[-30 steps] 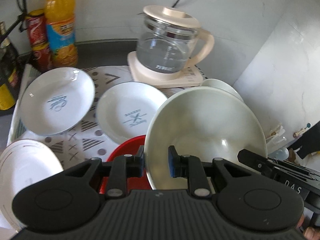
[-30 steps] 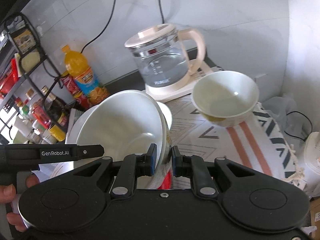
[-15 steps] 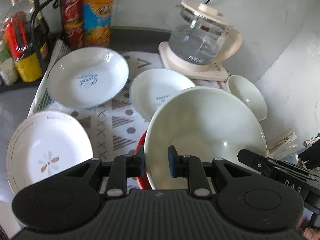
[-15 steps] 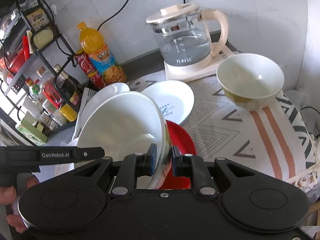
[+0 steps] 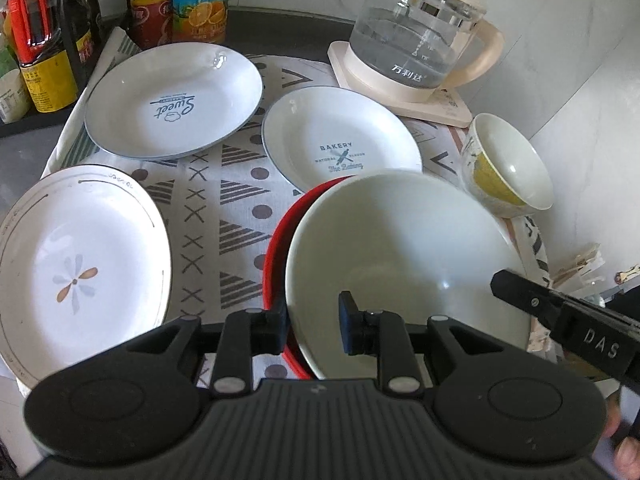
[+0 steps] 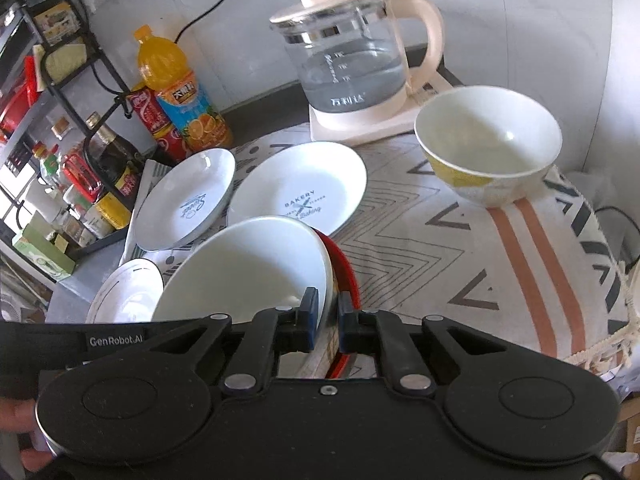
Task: Organize plates and bowls
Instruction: 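Lift the white bowl and lower it into the red-and-black bowl, then open both grippers and release the white bowl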
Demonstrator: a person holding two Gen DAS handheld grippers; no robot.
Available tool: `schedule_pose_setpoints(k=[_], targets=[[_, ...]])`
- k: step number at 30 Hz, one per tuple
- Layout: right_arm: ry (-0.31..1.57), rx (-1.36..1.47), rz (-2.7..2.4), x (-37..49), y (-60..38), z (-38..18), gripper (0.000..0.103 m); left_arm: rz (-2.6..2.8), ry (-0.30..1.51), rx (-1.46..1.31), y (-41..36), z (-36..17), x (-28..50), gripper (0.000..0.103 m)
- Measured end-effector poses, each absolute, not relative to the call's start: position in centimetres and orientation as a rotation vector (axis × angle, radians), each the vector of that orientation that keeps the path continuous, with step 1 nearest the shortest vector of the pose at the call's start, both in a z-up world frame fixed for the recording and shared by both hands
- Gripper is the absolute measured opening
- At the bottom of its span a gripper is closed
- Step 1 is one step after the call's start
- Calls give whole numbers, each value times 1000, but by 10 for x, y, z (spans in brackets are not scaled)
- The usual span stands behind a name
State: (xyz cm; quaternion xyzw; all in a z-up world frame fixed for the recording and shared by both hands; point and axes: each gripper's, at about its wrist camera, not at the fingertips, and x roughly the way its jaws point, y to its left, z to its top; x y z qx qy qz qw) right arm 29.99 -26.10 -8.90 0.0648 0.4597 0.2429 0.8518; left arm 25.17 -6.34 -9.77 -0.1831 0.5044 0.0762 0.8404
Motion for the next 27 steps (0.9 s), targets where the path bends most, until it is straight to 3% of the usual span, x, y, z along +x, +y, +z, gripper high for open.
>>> schedule_pose_setpoints(k=[9,14,16,18,21,24,27], targets=[[944,122,521,306,-260,-95,8,167,1062,-364,-64,-108,260,24],[945,141,534,303,-261,-91,15,180,1064,-347,-64,-106,265,28],[935,154,537,300,-263,-86,26,180,1077,-341,-65,-105,266,29],[915,152,517,298,-266,-81,46,180,1090,-342,-66,-104,267,31],[893,172,498,299,-275,-75,52,167,1110,-356,-67,-100,267,39],[880,197,467,301,-284,-74,70,164,1119,-357,-69,-96,267,44],[881,226,450,302,-291,-72,78,165,1120,-345,-72,-92,267,47]])
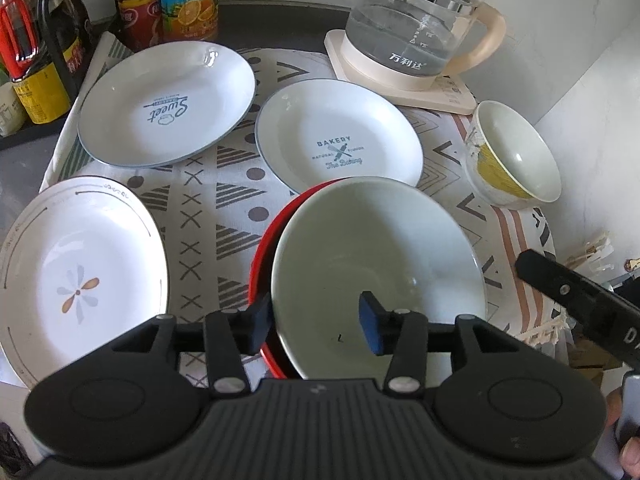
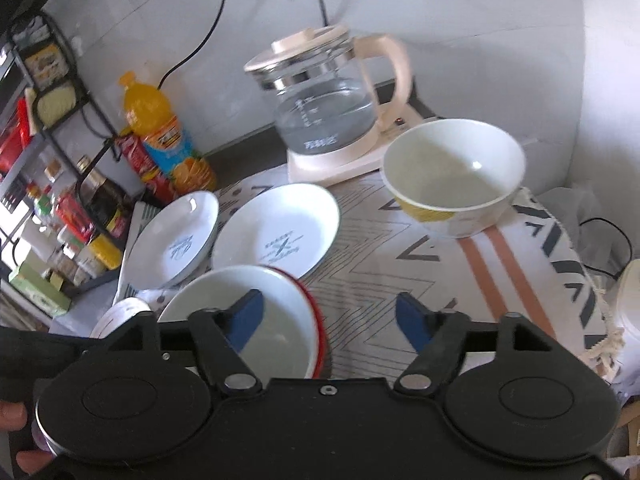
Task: Organize plates and bowls
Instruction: 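Open both grippers and release the white bowl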
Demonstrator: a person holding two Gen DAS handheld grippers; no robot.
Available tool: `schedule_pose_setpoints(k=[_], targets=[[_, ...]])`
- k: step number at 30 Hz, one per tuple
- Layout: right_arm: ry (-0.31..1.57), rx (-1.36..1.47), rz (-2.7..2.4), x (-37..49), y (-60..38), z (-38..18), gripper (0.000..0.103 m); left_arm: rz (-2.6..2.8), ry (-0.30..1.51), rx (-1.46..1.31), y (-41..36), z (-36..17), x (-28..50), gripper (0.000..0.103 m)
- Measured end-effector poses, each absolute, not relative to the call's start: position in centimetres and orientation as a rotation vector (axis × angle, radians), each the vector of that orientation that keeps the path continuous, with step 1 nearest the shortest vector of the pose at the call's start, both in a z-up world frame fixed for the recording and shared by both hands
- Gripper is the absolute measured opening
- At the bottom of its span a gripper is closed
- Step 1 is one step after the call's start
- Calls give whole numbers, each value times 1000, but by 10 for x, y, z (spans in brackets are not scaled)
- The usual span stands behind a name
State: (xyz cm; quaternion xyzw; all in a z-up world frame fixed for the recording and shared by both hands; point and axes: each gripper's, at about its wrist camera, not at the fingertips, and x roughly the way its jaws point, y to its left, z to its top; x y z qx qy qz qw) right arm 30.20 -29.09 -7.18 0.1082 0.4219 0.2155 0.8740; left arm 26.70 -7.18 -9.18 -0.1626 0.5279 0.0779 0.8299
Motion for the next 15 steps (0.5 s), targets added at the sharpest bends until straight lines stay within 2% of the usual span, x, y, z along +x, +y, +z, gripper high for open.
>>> schedule_pose_setpoints(k=[3,5,7,9,12,14,15], targets=[[878,256,453,303,-296,-69,83,172,1108,-327,-73,-87,267,54],[861,252,415,304,-298,-66,85,196,1091,-308,-72,-82,268,65],[844,267,414,305,-300,-62,88,198,1074,-297,-72,-76,269,66],[827,296,407,306,-304,-58,96,192,1064,-287,-73,-69,272,66],[817,321,407,311,-310,-53,100,189,1038,-275,-75,-59,276,70],[815,328,403,314,-313,-52,100,180,1007,-259,-77,-53,278,81],[808,321,394,314,-315,-51,100,177,999,-249,-78,-51,280,83]])
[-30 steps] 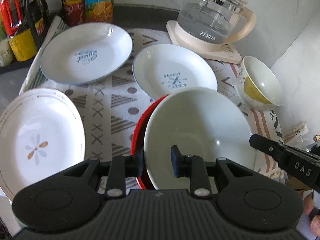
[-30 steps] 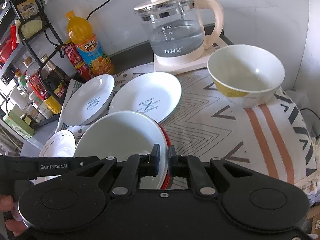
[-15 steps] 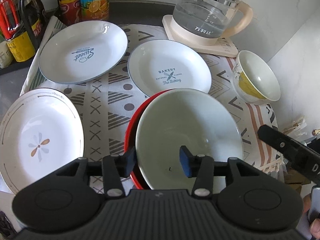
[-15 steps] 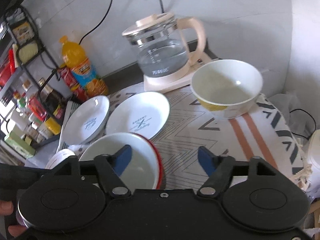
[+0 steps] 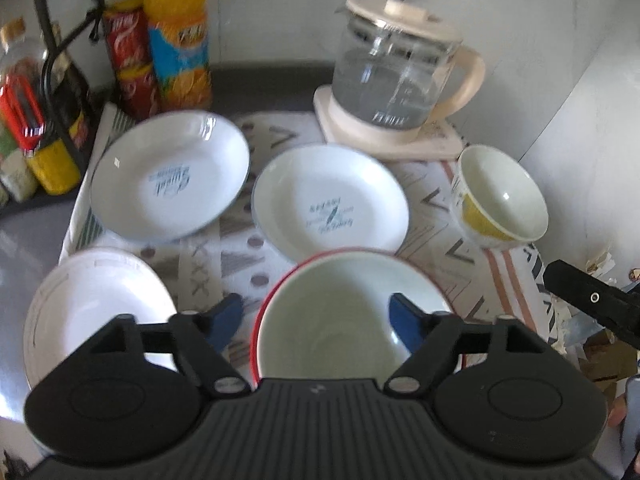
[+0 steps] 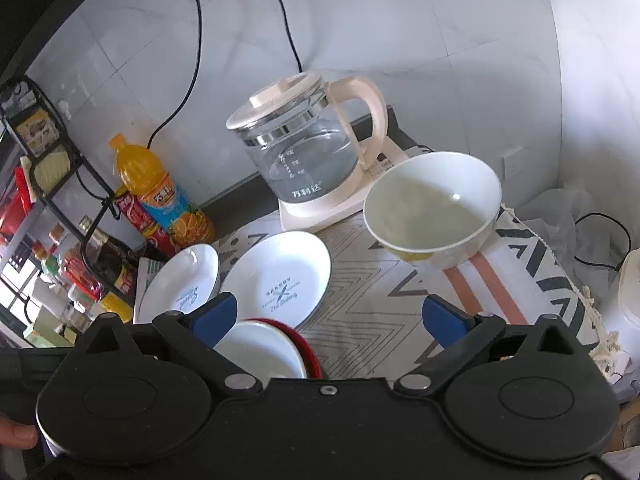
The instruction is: Organize plates and bowls
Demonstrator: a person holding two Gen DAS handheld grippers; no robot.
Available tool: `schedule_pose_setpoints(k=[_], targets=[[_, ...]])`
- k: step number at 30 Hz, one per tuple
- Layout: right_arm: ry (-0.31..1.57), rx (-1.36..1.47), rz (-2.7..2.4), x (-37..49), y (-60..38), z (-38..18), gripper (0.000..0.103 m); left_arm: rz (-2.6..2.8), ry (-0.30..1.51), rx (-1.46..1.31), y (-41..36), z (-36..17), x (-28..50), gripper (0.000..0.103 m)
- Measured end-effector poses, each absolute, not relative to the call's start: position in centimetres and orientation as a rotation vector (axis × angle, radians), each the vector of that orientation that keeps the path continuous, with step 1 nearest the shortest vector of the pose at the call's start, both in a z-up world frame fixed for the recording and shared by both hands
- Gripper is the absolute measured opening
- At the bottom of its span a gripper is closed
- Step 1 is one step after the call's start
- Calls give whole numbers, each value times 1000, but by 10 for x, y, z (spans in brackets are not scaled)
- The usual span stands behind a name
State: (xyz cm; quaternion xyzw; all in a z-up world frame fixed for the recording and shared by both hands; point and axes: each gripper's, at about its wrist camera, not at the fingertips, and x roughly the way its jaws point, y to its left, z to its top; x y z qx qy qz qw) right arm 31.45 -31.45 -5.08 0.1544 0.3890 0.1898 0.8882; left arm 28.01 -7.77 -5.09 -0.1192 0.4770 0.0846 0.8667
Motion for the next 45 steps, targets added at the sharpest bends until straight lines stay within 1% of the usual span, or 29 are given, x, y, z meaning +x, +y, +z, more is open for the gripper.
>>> schedule_pose_setpoints(k=[4,5,7,18,32,39,43,45], targets=[[771,267,328,318,-321,-49,100,153,992,-238,-83,-49,291,86],[769,260,303,319,-323,-49,100,144,989,-238,-85,-48,294,89],[769,256,259,322,-330,-50,100,134,980,-232,-88,-48,299,91],[778,263,128,333,-365,-59,101,32,972,-227,-116,-57,341,92],[808,323,29,366,-395,-80,99,-101,1058,-232,-153,-80,404,91],[843,347,14,391,-402,-98,85,-160,1060,-231,-169,-91,435,90],[867,361,34,404,-400,-107,78,-181,1055,-245,-174,-100,452,88],[878,375,51,410,-398,-112,72,-180,1055,-244,-176,-104,458,87]])
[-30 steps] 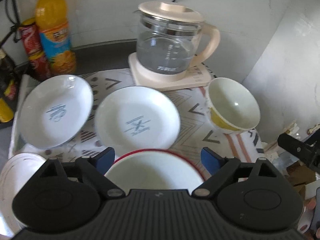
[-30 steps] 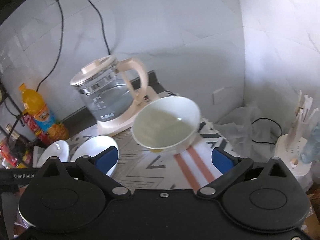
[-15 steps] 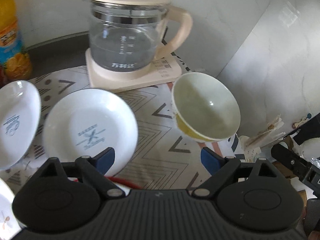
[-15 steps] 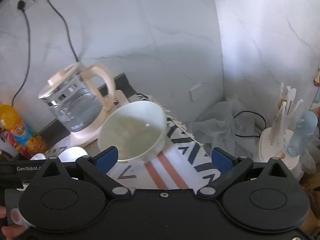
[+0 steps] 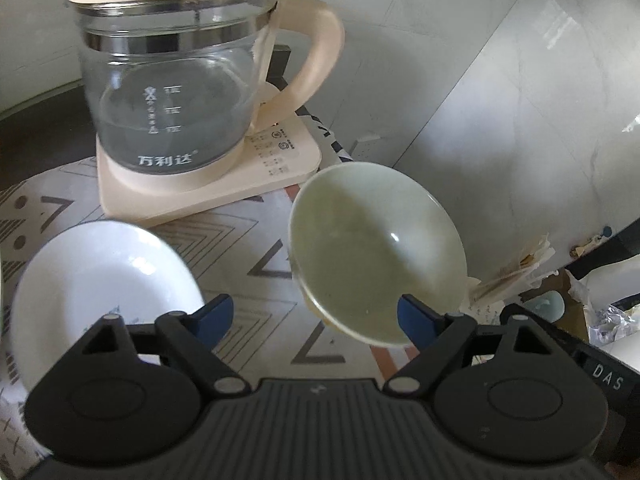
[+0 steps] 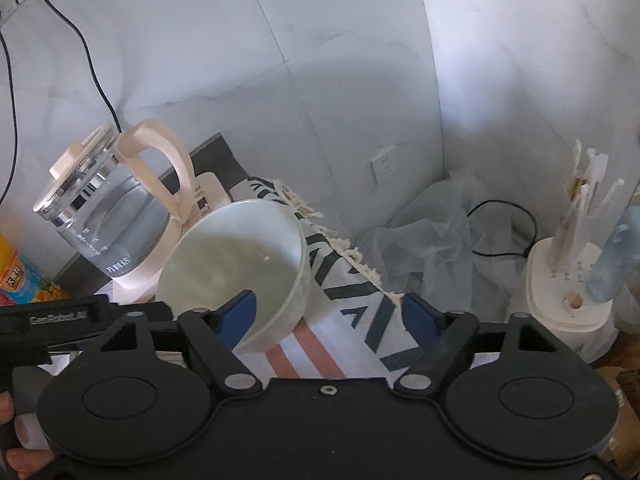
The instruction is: Organize plates and bowls
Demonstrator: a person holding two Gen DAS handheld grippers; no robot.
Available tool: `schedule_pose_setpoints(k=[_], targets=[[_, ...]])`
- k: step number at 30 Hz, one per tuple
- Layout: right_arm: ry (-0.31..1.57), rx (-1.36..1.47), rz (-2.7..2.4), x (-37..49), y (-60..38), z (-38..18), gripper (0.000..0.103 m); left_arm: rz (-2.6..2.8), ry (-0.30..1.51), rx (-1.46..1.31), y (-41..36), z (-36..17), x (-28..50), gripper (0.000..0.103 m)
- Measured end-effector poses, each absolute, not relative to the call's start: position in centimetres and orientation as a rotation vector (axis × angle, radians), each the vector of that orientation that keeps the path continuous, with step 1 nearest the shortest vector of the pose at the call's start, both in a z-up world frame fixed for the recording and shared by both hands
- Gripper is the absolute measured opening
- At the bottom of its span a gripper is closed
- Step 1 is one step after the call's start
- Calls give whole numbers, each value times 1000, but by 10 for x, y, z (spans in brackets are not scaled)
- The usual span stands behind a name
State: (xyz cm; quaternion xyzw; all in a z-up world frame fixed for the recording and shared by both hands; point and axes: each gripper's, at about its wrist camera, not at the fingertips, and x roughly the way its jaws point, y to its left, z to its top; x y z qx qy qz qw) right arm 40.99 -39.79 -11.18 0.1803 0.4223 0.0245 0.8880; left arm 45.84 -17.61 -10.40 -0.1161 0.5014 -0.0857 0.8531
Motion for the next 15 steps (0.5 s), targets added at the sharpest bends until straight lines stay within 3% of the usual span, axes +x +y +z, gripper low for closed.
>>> schedule_pose_setpoints(k=[7,9,15], targets=[[916,397,108,431,-386,-126,58,-173,1092,-255,-177,-124,478,67],[930,406,125,436,-384,-131,46,-171,1105,-260,-177,-129,483,60],[971,406,130,454,-373,-150,31,-157,1133,-280,-177,-146,493,34]])
